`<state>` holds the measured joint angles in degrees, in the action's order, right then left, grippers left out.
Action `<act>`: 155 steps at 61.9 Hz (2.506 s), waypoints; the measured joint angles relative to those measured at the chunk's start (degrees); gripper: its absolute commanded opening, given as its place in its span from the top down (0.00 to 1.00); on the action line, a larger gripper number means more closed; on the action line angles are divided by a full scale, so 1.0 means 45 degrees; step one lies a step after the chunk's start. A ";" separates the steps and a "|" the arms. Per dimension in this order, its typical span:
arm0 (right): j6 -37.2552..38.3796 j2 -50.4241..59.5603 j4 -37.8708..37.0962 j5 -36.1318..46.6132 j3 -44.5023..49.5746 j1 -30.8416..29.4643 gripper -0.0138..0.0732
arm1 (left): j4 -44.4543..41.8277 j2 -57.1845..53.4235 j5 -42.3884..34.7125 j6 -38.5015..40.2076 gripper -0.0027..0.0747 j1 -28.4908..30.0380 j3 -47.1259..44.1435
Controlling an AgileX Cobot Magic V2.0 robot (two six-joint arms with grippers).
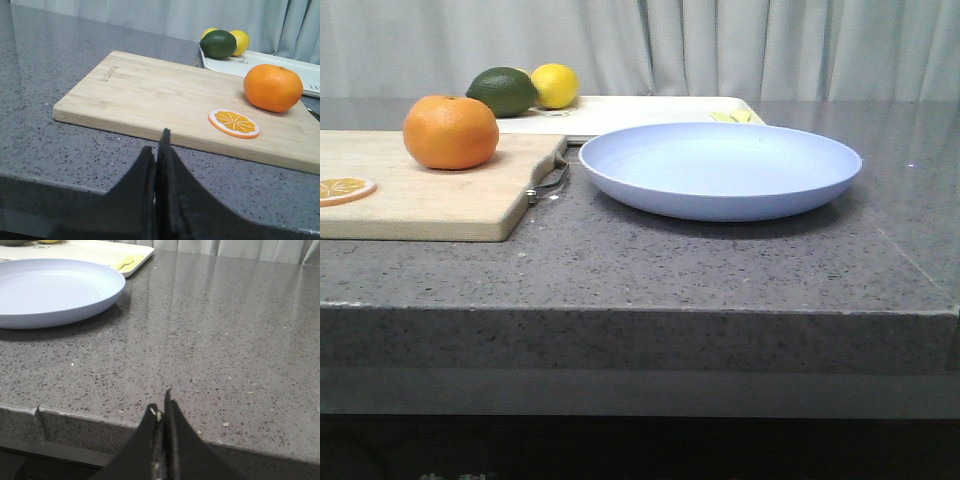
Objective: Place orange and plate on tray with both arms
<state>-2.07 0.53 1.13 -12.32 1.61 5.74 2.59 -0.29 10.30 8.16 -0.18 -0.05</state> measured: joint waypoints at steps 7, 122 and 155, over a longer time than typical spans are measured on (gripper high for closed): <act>0.0000 0.0000 0.0000 0.0000 0.0000 0.0000 0.92 | 0.0000 0.0000 0.0000 0.0000 0.99 0.0000 0.0000; 0.0000 -0.8180 0.0000 -0.0826 -0.7795 0.0000 0.73 | -0.1725 0.6371 -0.0717 0.0000 0.91 0.0000 0.5319; 0.0000 -0.8180 0.0000 -0.0784 -0.7838 0.0000 0.11 | -0.1725 0.6371 -0.0750 0.0000 0.14 0.0000 0.5319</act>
<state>-2.07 -36.28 1.13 -15.84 -33.66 5.74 -5.18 28.38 6.93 8.16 -0.18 23.88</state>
